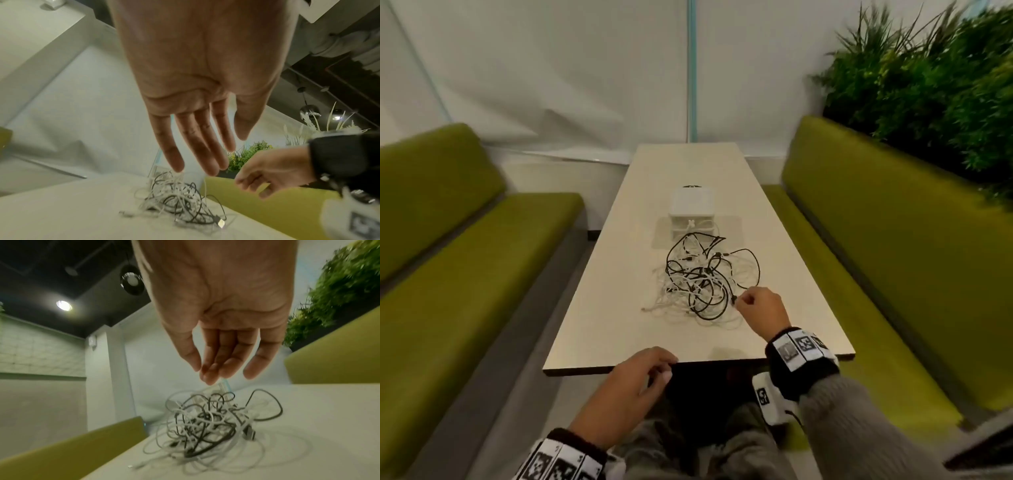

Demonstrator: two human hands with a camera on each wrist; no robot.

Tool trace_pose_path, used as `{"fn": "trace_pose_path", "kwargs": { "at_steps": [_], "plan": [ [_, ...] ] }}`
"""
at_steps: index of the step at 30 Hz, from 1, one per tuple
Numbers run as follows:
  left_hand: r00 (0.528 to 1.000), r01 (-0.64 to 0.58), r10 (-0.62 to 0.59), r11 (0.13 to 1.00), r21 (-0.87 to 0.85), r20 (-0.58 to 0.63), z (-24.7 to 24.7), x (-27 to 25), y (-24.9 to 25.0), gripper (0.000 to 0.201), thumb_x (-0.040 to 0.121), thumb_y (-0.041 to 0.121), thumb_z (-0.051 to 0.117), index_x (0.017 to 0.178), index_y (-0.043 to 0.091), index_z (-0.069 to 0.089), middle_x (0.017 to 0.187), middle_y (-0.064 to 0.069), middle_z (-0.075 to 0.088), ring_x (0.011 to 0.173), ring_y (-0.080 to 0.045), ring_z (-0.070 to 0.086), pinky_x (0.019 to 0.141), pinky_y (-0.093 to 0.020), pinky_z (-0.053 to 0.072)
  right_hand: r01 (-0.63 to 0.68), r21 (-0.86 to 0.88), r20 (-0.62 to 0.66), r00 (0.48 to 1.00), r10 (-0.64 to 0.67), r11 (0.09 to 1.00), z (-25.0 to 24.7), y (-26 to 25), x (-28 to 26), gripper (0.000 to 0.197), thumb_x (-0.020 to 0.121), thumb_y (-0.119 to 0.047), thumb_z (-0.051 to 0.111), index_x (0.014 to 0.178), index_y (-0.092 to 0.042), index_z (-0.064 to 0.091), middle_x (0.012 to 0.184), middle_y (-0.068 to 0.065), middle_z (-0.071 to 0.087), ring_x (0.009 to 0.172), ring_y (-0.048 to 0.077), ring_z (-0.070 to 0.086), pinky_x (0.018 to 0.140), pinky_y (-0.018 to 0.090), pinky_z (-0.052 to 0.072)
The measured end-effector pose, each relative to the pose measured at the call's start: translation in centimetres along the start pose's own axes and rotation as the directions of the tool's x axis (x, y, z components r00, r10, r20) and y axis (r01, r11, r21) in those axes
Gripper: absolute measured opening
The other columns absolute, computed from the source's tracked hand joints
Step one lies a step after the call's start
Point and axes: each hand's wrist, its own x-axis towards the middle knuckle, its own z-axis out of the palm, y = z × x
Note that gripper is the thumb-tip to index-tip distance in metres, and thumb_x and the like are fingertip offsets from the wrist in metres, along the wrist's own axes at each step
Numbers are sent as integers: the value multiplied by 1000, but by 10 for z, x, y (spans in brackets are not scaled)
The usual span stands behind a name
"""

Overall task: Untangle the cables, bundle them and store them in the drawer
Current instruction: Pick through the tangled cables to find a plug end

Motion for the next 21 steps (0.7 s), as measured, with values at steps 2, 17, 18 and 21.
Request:
{"fn": "trace_pose_path", "kwargs": {
  "at_steps": [2, 17, 18, 21],
  "plan": [
    [1000, 15, -15, 1000, -25, -27, -3, 8, 6, 19, 94, 22, 52, 104, 36, 58, 97, 16, 63, 98, -3, 58, 84, -18, 48, -93, -66, 48, 994, 96, 993, 13, 1, 21, 18, 90, -19, 55, 99, -6, 64, 105, 14, 67, 98, 30, 61, 79, 31, 47],
    [998, -56, 57, 988, 143, -9, 5, 163, -8, 14, 91, 13, 54, 102, 15, 62, 95, 7, 62, 83, -10, 57, 77, -24, 45, -256, -118, 65, 962, 264, 960, 47, 36, 67, 25, 89, -26, 59, 98, -4, 63, 104, 15, 67, 96, 33, 63, 69, 29, 40],
    [998, -54, 56, 989, 137, -8, 11, 170, -11, 15, 90, 12, 54, 104, 15, 61, 97, 5, 62, 83, -10, 56, 77, -23, 45, -243, -74, 40, 968, 247, 967, 46, 35, 65, 24, 87, -26, 60, 96, -4, 63, 102, 14, 66, 96, 33, 62, 69, 29, 39],
    [997, -77, 76, 994, 83, 11, 34, 189, -17, 29, 89, 6, 54, 116, 14, 57, 115, 0, 58, 84, -13, 56, 75, -17, 41, -127, 100, -95, 986, 136, 987, 39, 29, 52, 16, 84, -22, 65, 92, -8, 63, 100, 10, 63, 92, 26, 59, 73, 30, 41]
  ]
}}
